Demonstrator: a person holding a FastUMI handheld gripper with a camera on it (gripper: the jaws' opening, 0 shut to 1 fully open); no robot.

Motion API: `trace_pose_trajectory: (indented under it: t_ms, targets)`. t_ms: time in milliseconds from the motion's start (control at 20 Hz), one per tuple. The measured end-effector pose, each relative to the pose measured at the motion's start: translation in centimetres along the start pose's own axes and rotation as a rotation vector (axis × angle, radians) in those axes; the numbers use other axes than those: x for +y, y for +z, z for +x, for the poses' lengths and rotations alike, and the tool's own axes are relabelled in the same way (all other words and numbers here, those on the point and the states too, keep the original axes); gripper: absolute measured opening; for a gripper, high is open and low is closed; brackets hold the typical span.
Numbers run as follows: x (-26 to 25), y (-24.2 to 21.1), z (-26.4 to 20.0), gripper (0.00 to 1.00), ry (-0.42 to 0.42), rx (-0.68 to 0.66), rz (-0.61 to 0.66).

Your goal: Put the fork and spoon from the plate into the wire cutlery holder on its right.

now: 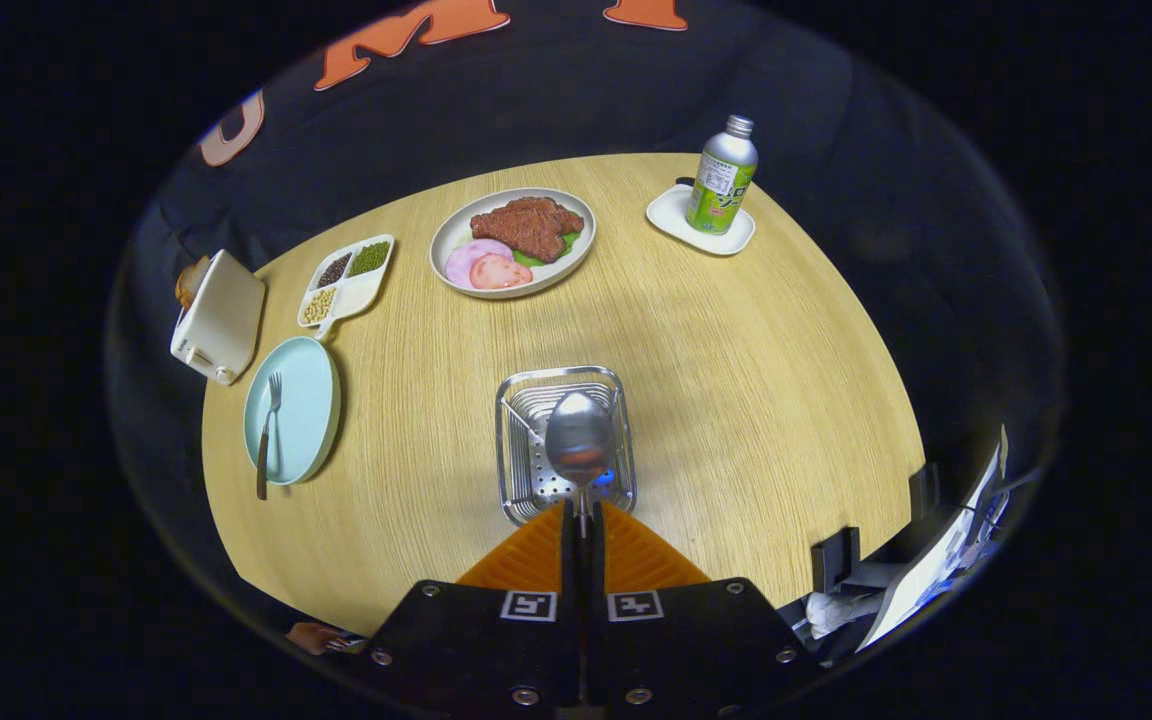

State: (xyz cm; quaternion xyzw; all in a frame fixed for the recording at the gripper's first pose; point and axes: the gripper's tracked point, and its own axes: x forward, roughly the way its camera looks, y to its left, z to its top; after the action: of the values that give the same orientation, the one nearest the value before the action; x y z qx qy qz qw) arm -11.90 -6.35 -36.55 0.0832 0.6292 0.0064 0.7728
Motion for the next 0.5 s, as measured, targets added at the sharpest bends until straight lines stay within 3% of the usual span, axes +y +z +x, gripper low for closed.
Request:
trace_pose_trajectory:
  t_ms: [150,500]
  targets:
    - [0.3,0.5,0.2,0.09,0.001,0.010,0.067]
    - [1.5,6.9,-2.5,0.19,0.038,-0.225,0.121]
